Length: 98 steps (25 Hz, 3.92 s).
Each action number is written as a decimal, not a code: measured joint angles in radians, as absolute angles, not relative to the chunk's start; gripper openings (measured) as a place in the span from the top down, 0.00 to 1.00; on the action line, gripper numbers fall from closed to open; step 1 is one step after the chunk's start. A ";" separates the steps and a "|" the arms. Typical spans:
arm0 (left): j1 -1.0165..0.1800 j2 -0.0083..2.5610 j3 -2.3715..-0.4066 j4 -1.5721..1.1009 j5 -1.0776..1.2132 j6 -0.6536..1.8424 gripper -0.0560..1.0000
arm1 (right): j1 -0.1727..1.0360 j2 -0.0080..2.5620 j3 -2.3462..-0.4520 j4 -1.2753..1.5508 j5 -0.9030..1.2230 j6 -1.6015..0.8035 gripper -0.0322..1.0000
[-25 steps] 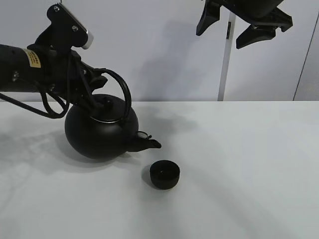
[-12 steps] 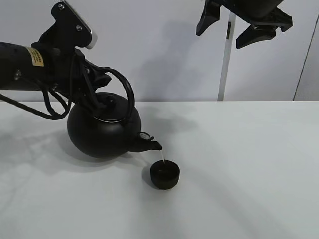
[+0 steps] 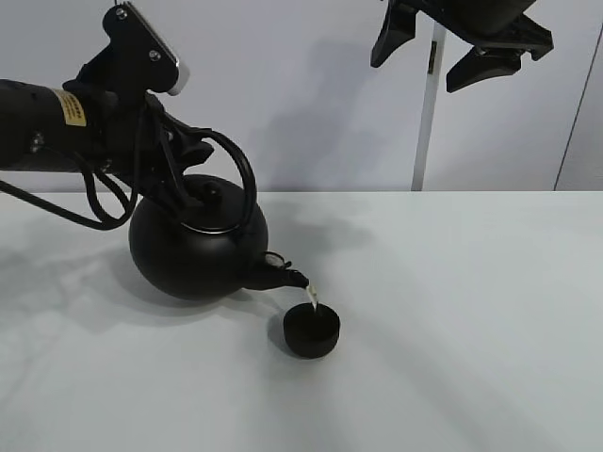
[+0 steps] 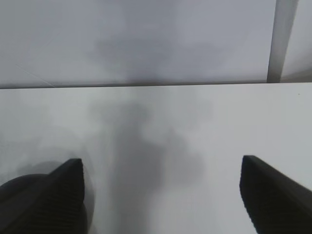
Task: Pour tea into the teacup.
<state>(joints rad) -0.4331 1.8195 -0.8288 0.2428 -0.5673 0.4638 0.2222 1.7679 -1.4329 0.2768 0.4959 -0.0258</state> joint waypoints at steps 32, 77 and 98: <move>-0.434 1.678 -0.580 -0.276 -0.733 0.313 0.84 | 0.222 1.768 -1.433 0.277 0.497 -0.024 0.39; -0.494 1.758 -0.468 -0.092 -0.833 0.135 0.84 | 0.222 1.768 -1.433 0.277 0.497 -0.023 0.39; -0.528 1.718 -0.471 0.013 -0.840 0.082 0.50 | 0.222 1.768 -1.433 0.277 0.498 -0.023 0.39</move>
<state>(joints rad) -0.5279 1.7184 -0.4714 0.0126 -0.8402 0.0822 0.2222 1.7679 -1.4329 0.2768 0.4977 -0.0228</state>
